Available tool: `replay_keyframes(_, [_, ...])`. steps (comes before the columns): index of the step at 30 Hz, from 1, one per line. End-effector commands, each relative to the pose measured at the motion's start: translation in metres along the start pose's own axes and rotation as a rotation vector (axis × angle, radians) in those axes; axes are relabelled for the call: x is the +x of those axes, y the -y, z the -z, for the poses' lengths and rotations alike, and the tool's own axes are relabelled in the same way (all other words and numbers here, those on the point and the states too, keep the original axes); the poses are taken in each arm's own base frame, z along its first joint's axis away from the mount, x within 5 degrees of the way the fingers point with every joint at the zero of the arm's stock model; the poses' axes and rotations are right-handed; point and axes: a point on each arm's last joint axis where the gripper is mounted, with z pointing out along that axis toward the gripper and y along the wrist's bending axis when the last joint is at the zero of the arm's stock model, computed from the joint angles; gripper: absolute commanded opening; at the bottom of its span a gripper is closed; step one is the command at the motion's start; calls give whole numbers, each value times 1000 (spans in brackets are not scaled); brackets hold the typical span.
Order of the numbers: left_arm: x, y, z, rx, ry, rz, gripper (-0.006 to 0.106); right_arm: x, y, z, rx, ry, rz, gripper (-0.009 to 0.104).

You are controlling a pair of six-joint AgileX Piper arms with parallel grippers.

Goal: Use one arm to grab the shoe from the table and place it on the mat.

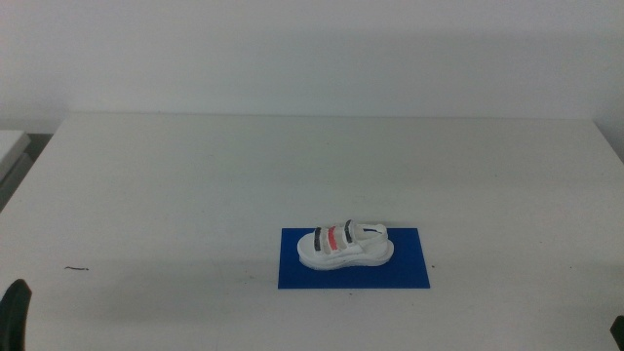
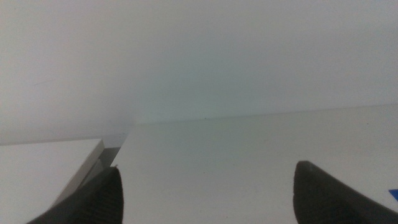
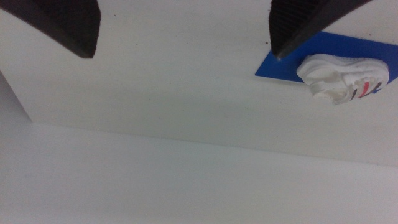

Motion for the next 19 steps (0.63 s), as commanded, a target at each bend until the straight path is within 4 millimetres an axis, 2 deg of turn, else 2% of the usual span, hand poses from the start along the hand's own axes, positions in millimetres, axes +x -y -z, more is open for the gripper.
replay_keyframes(1, [-1, 0, 0, 2, 7, 5, 94, 0, 1, 0, 12, 15, 13, 92])
replay_keyframes(11, [-1, 0, 0, 2, 7, 5, 94, 0, 10, 1, 181, 3, 21, 92])
replay_keyframes(19, [-1, 0, 0, 2, 7, 5, 94, 0, 11, 1, 183, 3, 27, 92])
